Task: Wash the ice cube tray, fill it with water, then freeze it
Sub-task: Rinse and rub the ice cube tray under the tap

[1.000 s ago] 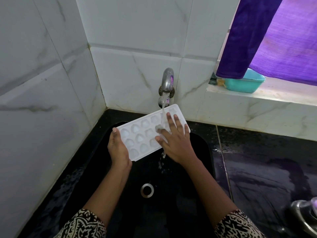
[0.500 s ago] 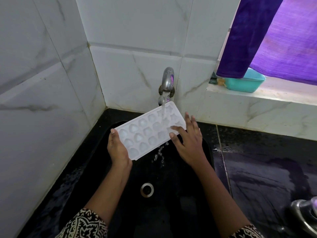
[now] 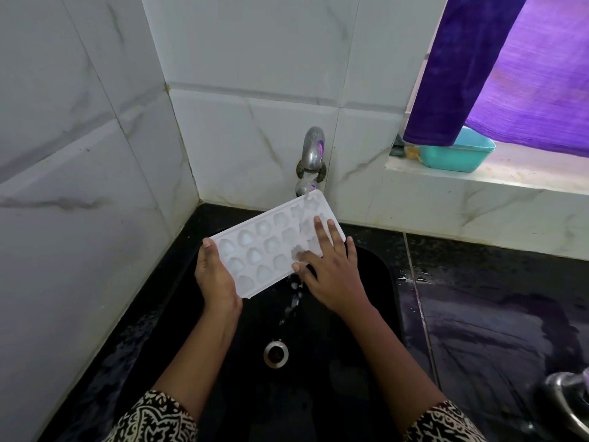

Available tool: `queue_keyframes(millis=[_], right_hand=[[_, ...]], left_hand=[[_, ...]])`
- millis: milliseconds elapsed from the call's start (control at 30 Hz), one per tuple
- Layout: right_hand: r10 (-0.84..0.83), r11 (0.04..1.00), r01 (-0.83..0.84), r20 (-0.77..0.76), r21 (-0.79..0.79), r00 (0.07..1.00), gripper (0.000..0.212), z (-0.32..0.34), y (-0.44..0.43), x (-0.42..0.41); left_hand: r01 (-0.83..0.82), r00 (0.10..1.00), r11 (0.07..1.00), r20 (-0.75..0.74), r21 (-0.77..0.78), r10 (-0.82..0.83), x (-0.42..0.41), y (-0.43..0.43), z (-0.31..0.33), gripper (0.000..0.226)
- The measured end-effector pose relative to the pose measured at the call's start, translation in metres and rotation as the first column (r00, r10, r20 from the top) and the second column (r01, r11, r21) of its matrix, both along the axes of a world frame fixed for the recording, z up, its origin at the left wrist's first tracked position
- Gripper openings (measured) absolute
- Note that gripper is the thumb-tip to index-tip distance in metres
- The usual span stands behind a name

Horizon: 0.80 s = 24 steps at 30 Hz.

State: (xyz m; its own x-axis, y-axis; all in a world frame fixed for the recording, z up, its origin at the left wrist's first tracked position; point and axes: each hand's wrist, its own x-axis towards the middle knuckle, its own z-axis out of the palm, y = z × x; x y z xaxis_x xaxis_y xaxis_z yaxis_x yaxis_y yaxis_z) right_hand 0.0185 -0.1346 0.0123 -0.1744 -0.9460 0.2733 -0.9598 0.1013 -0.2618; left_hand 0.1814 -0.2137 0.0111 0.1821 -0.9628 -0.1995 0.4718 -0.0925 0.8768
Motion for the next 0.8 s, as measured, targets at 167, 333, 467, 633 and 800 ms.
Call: queue_keyframes(millis=[167, 333, 467, 633, 800], right_hand=[[0.004, 1.000, -0.004, 0.039, 0.002, 0.999, 0.045, -0.003, -0.002, 0.014], [-0.026, 1.000, 0.027, 0.040, -0.015, 0.999, 0.038, -0.004, 0.001, 0.002], [-0.032, 0.999, 0.032, 0.023, -0.003, 0.999, 0.045, -0.008, -0.001, 0.012], [-0.072, 0.997, 0.072, 0.027, 0.000, 0.997, 0.041, -0.010, 0.003, 0.001], [-0.026, 1.000, 0.026, 0.054, 0.000, 0.998, 0.044, -0.012, 0.000, 0.012]], left_hand=[[-0.005, 1.000, 1.000, 0.010, -0.002, 0.005, 0.000, 0.001, -0.002, 0.027], [0.009, 1.000, 1.000, 0.025, -0.020, -0.008, 0.002, 0.000, -0.005, 0.027], [-0.001, 1.000, 1.000, 0.008, -0.015, 0.001, -0.003, 0.000, -0.002, 0.027], [-0.001, 1.000, 1.000, 0.009, -0.013, 0.001, -0.004, 0.002, -0.005, 0.024], [-0.016, 1.000, 1.000, -0.003, -0.024, 0.016, 0.000, 0.001, -0.004, 0.025]])
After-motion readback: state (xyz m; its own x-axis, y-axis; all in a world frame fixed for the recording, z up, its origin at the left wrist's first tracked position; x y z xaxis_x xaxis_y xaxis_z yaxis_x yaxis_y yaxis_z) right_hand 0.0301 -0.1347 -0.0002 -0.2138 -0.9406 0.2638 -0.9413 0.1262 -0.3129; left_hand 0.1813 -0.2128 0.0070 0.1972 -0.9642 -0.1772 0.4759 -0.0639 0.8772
